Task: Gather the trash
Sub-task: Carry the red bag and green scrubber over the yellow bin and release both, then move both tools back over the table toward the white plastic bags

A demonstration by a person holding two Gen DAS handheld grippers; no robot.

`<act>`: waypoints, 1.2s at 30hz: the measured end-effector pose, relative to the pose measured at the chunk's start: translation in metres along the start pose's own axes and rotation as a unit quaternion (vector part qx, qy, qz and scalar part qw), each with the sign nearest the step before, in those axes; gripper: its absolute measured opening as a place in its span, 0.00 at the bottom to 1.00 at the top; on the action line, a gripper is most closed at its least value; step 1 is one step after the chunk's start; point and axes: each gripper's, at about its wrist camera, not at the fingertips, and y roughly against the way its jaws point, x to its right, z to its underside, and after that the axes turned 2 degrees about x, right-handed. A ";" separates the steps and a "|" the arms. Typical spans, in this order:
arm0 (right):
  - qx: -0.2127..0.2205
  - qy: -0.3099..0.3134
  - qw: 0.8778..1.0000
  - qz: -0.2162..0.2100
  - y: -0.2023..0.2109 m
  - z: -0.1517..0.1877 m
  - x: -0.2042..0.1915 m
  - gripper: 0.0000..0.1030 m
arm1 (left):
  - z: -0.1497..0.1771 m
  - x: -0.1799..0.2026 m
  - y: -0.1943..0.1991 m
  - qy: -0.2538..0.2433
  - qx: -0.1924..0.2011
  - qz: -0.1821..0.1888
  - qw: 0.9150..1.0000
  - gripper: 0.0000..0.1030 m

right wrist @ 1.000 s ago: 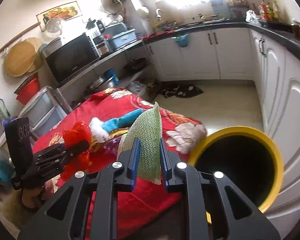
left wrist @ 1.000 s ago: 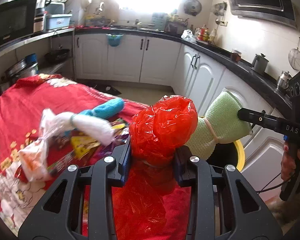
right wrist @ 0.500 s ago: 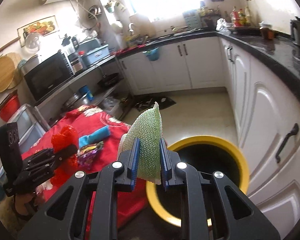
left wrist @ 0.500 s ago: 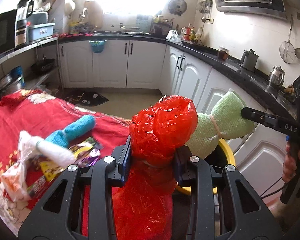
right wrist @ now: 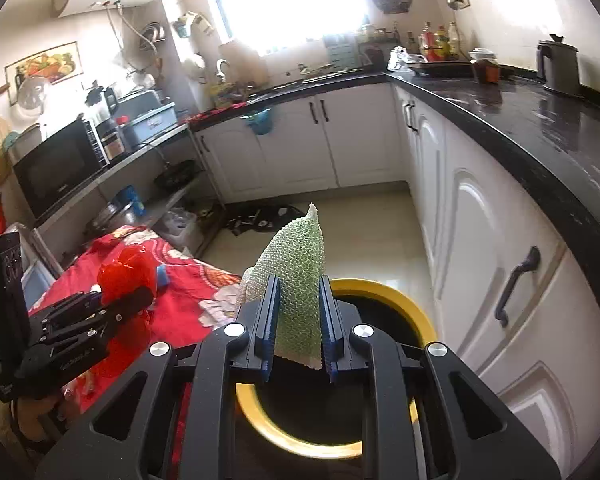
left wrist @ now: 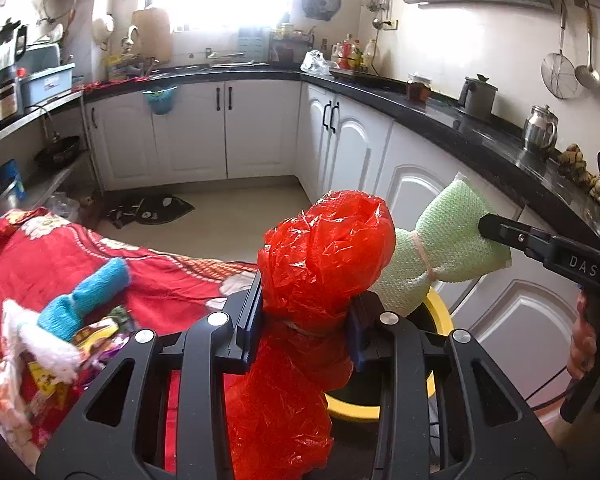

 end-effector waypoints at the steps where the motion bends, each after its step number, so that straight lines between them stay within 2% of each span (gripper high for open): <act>1: -0.001 -0.003 1.000 0.003 0.000 0.000 0.004 0.18 | 0.000 0.002 -0.003 -0.002 -0.002 0.001 1.000 0.26; 12: -0.023 0.000 0.998 0.056 -0.017 0.013 0.026 0.18 | 0.014 0.021 -0.052 -0.015 -0.048 0.004 0.999 0.26; 22: -0.062 -0.013 0.996 0.069 -0.045 0.029 0.039 0.19 | 0.029 0.024 -0.088 -0.012 -0.086 0.008 0.996 0.28; 23: -0.066 -0.016 0.995 0.067 -0.047 0.031 0.040 0.21 | 0.030 0.026 -0.091 -0.013 -0.088 0.007 0.996 0.31; 26: -0.076 -0.029 0.994 0.069 -0.053 0.035 0.045 0.23 | 0.034 0.024 -0.098 -0.007 -0.094 0.002 0.996 0.55; 27: -0.079 -0.032 0.994 0.070 -0.054 0.035 0.047 0.24 | 0.035 0.023 -0.098 -0.005 -0.096 0.001 0.995 0.60; 28: -0.080 -0.035 0.994 0.071 -0.055 0.036 0.048 0.29 | 0.036 0.022 -0.098 -0.003 -0.097 0.002 0.995 0.61; 29: -0.081 -0.038 0.993 0.072 -0.056 0.037 0.049 0.37 | 0.037 0.020 -0.098 -0.002 -0.097 0.000 0.995 0.66; 30: -0.081 -0.043 0.993 0.071 -0.056 0.037 0.050 0.39 | 0.037 0.020 -0.097 -0.001 -0.096 -0.003 0.995 0.74; 33: -0.080 -0.043 0.993 0.071 -0.057 0.036 0.049 0.41 | 0.036 0.014 -0.091 0.005 -0.093 -0.010 0.996 0.83; 36: -0.073 -0.042 0.994 0.066 -0.054 0.035 0.047 0.48 | 0.033 0.006 -0.079 0.014 -0.083 -0.022 0.996 0.89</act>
